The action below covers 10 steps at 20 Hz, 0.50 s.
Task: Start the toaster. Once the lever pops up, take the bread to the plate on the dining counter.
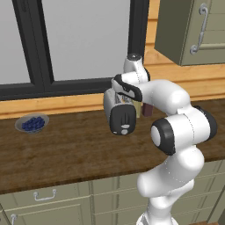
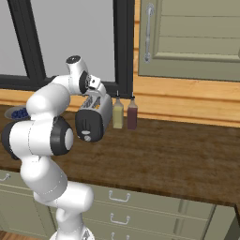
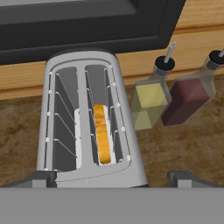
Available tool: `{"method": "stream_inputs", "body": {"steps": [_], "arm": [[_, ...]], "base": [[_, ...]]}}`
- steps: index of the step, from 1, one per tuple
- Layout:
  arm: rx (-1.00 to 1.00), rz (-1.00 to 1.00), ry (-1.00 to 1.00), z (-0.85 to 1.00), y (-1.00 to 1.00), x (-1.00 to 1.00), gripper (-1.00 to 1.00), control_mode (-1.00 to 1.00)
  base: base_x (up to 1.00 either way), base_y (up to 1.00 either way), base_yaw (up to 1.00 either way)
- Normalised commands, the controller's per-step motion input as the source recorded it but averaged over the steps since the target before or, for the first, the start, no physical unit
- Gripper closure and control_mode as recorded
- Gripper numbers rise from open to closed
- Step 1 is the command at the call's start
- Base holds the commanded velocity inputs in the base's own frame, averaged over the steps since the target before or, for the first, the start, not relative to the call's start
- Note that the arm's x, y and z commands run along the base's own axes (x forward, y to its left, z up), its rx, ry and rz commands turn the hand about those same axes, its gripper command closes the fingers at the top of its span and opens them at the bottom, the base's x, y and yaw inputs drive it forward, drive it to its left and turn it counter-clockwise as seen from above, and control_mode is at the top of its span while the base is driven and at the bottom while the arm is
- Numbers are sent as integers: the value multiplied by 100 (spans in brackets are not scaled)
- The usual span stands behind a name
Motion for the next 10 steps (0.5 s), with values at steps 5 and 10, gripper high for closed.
{"method": "stream_inputs", "body": {"steps": [5,10], "arm": [[0,0,0,0,0,0,-100,-100],[0,0,0,0,0,0,-100,-100]], "base": [[0,0,0],[0,0,0]]}}
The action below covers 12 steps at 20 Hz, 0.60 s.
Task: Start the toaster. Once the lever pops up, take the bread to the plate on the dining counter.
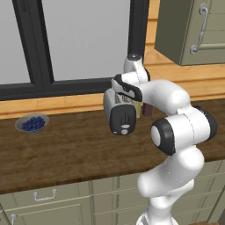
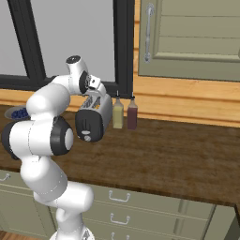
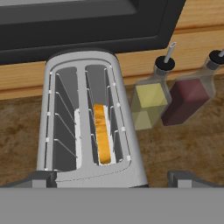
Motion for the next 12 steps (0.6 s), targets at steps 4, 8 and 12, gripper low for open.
{"method": "stream_inputs", "body": {"steps": [4,8,12], "arm": [[0,0,0,0,0,0,-100,-100],[0,0,0,0,0,0,-100,-100],[0,0,0,0,0,0,-100,-100]], "base": [[0,0,0],[0,0,0],[0,0,0]]}}
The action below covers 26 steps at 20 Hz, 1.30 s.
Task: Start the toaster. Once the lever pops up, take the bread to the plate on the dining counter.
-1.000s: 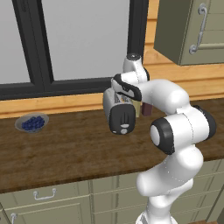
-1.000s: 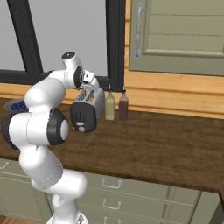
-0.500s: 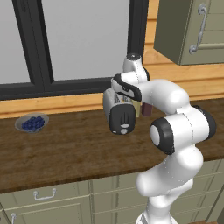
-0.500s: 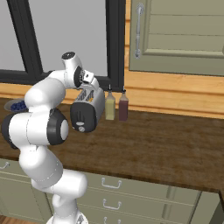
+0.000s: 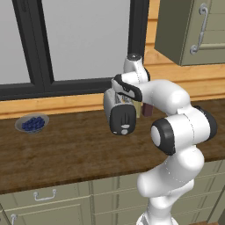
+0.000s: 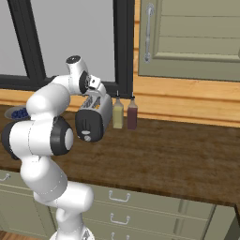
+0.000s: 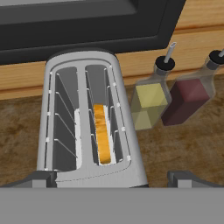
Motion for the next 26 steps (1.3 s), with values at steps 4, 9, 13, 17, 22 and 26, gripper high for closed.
{"method": "stream_inputs", "body": {"steps": [4,9,13,17,22,26], "arm": [[0,0,0,0,0,0,-100,-100],[0,0,0,0,0,0,-100,-100],[0,0,0,0,0,0,-100,-100],[0,0,0,0,0,0,-100,-100],[0,0,0,0,0,0,-100,-100],[0,0,0,0,0,0,-100,-100]], "base": [[0,0,0],[0,0,0],[0,0,0],[0,0,0],[0,0,0],[0,0,0]]}}
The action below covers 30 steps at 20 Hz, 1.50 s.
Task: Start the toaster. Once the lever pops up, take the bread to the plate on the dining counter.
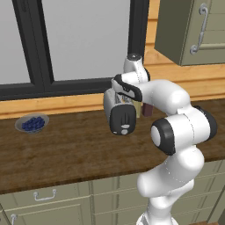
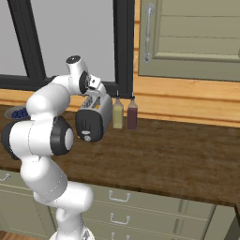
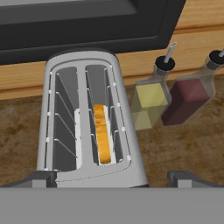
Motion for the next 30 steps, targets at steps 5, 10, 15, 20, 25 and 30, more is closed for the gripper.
{"method": "stream_inputs", "body": {"steps": [5,10,15,20,25,30], "arm": [[0,0,0,0,0,0,-100,-100],[0,0,0,0,0,0,-100,-100],[0,0,0,0,0,0,-100,-100],[0,0,0,0,0,0,-100,-100],[0,0,0,0,0,0,-100,-100],[0,0,0,0,0,0,-100,-100]], "base": [[0,0,0],[0,0,0],[0,0,0],[0,0,0],[0,0,0],[0,0,0]]}}
